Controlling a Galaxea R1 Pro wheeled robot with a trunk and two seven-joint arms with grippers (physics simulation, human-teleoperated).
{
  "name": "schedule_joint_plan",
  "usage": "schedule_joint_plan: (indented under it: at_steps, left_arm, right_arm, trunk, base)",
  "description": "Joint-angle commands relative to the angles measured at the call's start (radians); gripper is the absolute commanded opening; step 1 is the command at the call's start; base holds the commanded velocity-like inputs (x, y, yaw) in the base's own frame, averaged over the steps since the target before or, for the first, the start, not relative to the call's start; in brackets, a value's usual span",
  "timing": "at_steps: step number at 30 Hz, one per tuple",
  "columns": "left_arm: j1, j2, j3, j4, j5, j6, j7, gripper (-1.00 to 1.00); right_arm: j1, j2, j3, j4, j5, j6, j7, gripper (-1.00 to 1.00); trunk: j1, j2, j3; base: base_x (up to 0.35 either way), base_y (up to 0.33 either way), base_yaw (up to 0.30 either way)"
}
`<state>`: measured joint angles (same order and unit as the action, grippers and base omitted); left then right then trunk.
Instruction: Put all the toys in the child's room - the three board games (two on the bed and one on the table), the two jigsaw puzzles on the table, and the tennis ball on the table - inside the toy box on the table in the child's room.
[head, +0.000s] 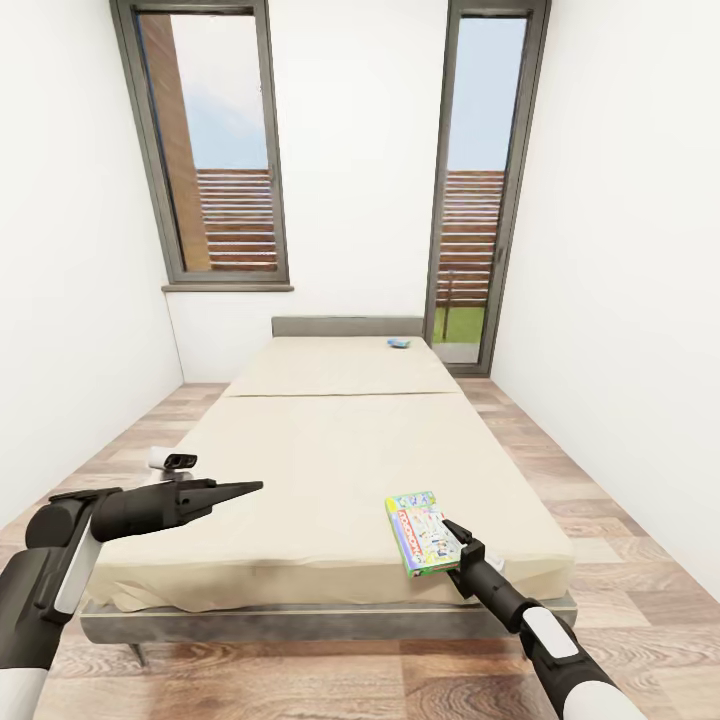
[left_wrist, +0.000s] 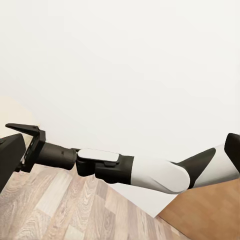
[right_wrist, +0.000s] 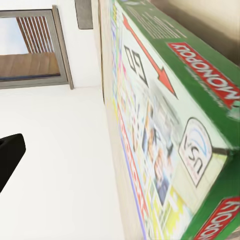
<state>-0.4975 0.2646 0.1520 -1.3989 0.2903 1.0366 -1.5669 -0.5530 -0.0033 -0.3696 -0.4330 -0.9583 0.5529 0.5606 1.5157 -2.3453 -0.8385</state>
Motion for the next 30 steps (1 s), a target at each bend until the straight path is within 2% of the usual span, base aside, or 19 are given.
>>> schedule_joint_plan:
  at_steps: [1, 30]
  left_arm:
    - [0.000, 0.000, 0.000, 0.000, 0.000, 0.011, -0.004, 1.00]
    - [0.008, 0.001, 0.000, 0.000, 0.000, 0.011, -0.004, 1.00]
  right_arm:
    - [-0.001, 0.000, -0.005, 0.000, -0.003, 0.008, 0.001, 1.00]
    - [-0.001, -0.001, -0.013, 0.012, -0.003, 0.020, -0.007, 1.00]
  trunk:
    - [0.000, 0.000, -0.001]
    - [0.000, 0.000, -0.001]
  base:
    - [0.000, 0.000, 0.000]
    - [0.000, 0.000, 0.000]
